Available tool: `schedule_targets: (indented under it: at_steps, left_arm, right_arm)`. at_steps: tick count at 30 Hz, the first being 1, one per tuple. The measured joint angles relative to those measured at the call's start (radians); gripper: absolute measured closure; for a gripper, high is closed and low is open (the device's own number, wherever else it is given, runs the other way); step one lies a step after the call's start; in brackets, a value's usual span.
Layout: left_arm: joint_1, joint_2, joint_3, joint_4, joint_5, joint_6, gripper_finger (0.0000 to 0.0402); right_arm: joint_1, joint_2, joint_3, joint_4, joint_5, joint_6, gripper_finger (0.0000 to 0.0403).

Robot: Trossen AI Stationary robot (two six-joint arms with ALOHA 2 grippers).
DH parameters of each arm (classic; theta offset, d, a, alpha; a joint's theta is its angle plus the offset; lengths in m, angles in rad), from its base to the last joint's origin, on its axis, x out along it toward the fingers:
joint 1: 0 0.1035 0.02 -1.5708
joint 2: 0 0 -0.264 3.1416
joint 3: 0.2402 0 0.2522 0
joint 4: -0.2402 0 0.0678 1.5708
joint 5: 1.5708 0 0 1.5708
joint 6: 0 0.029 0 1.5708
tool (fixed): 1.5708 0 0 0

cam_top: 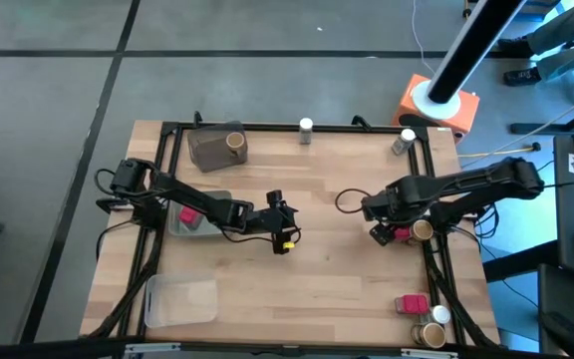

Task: Sort spices by type
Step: Put the top red seasoning can into the gray bin

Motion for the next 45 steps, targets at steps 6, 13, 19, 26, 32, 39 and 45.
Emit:
schedule_targets:
  at_steps: [6, 13, 19, 26, 32, 39, 45]
  left_arm:
    - [0.000, 0.000, 0.000, 0.003, 0.000, 0.000, 0.0163]
    - [0.000, 0.000, 0.000, 0.013, 0.000, 0.000, 0.0163]
    - [0.000, 0.000, 0.000, 0.012, 0.000, 0.000, 0.0163]
    - [0.000, 0.000, 0.000, 0.012, -0.001, 0.000, 0.0163]
    - [0.000, 0.000, 0.000, 0.012, -0.001, 0.000, 0.0163]
    - [0.000, 0.000, 0.000, 0.000, -0.001, 0.000, 0.0163]
    - [0.000, 0.000, 0.000, -0.003, -0.001, 0.000, 0.0163]
  right_arm:
    - [0.000, 0.042, -0.043, 0.034, -0.006, -0.002, 0.0077]
    - [0.000, 0.054, -0.041, 0.107, -0.012, -0.037, 0.0077]
    - [0.000, 0.053, -0.025, 0.161, 0.006, -0.064, 0.0077]
    - [0.000, 0.054, -0.006, 0.255, 0.033, -0.102, 0.0077]
    - [-0.001, 0.057, 0.075, 0.184, 0.085, -0.090, 0.0077]
    - [0.000, 0.056, 0.122, 0.001, 0.156, 0.070, 0.0077]
    - [0.000, 0.056, 0.054, 0.097, 0.137, 0.097, 0.0077]
